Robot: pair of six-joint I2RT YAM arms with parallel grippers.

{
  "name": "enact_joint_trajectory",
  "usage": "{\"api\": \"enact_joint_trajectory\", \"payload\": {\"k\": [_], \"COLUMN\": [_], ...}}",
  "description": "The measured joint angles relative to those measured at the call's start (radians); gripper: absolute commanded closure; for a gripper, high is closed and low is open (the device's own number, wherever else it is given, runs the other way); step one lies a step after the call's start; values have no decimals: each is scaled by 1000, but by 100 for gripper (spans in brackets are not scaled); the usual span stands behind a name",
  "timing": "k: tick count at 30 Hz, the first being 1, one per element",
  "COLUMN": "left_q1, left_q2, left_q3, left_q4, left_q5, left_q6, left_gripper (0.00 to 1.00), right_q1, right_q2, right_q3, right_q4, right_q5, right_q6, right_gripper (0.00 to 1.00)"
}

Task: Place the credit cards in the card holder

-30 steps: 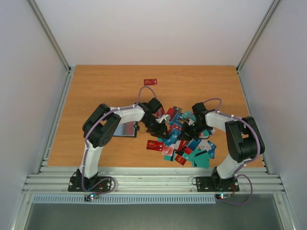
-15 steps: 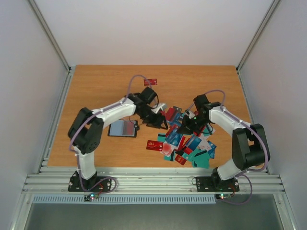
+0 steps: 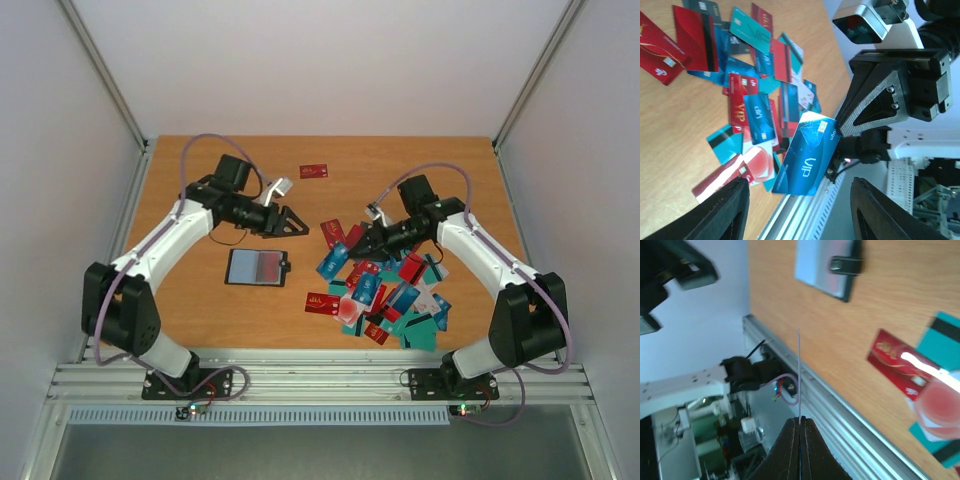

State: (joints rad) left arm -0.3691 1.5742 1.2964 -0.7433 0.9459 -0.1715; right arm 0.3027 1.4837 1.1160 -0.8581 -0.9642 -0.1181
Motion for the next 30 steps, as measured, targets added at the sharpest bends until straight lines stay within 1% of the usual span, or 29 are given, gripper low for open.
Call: {"api": "enact_joint_trajectory", "payload": {"k": [5, 7, 11, 17, 19, 22, 25, 29, 30], "left_q1": [46, 51, 51, 49, 43, 31, 12, -3, -6], "left_q2": [-95, -132, -182, -187, -187, -183, -176, -172, -172], "left_q3": [-75, -116, -209, -252, -252, -252, -254, -269, -274], "left_q4": [2, 33, 140, 244, 276, 325, 377, 460, 481], "left_q5": [100, 129, 184, 248, 268, 297, 317, 338, 344], "left_q6": [23, 14, -62, -149, -174, -215, -254, -316, -333], "left_gripper": [44, 46, 48, 50, 56, 69, 77, 97, 99], "right_q1": [66, 78, 79, 81, 81, 84, 85, 85, 85], "right_q2": [0, 0, 0, 1, 1, 2, 3, 4, 4], "right_q3": [64, 79, 95, 119, 121, 122, 125, 133, 137], "right_q4": [18, 29, 48, 77, 95, 120, 135, 144, 145], "right_q5": [-103, -146, -219, -290, -306, -320, -327, -332, -331], "right_q6": [-31, -39, -45, -44, -39, -28, -17, -12, -11], "right_gripper": [99, 99, 99, 99, 99, 99, 99, 99, 98]}}
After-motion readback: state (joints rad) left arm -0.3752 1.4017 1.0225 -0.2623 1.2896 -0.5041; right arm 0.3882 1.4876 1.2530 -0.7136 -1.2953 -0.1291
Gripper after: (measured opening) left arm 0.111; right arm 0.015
